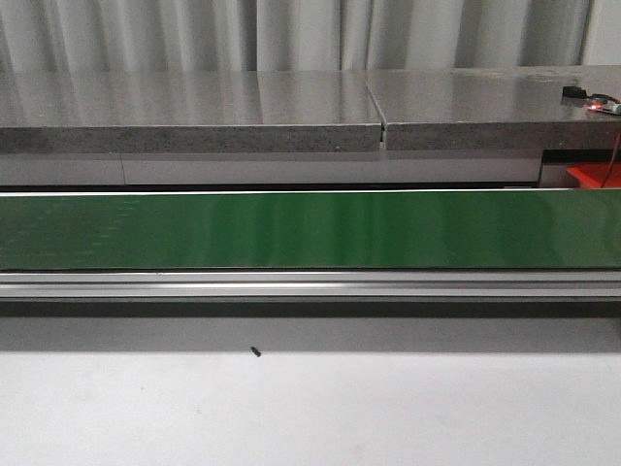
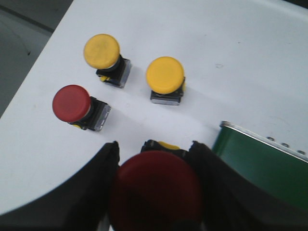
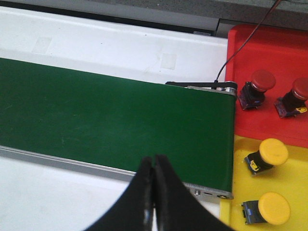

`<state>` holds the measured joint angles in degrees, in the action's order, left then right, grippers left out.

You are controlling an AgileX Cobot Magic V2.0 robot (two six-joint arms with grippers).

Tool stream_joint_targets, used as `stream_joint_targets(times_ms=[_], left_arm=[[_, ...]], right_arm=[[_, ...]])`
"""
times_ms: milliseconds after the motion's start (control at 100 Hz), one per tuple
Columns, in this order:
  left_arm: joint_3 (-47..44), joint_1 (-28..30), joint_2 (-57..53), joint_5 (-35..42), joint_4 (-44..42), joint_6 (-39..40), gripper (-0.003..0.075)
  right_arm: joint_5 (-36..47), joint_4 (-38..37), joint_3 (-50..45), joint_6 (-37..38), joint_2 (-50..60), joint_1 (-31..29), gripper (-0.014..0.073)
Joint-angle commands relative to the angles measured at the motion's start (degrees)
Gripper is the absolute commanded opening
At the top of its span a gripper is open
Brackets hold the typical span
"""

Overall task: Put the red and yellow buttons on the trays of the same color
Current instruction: 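Carry the red button with the left gripper onto the belt and release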

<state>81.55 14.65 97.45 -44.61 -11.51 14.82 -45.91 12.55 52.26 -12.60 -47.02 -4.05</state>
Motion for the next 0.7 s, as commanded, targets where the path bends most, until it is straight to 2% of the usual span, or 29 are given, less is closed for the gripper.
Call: stream_joint_targets(times_ms=[0,360,690], left_arm=[[1.7,-2.2,-3.8,0.3,0.9,0.0,0.0152],[-1.6,-11.2,-3.9,-0.9,3.3,-0.8,0.0152],[-7.9,-12.2,-3.9,2.9,5.7,-0.8,0.0152]], right_arm=[[3.1,0.1,1.5,-0.5,0.4,0.1,-0.0068],[3.1,0.1,1.5,-0.5,0.4,0.1,-0.0068],[3.1,0.1,1.5,-0.5,0.4,0.1,-0.0068]])
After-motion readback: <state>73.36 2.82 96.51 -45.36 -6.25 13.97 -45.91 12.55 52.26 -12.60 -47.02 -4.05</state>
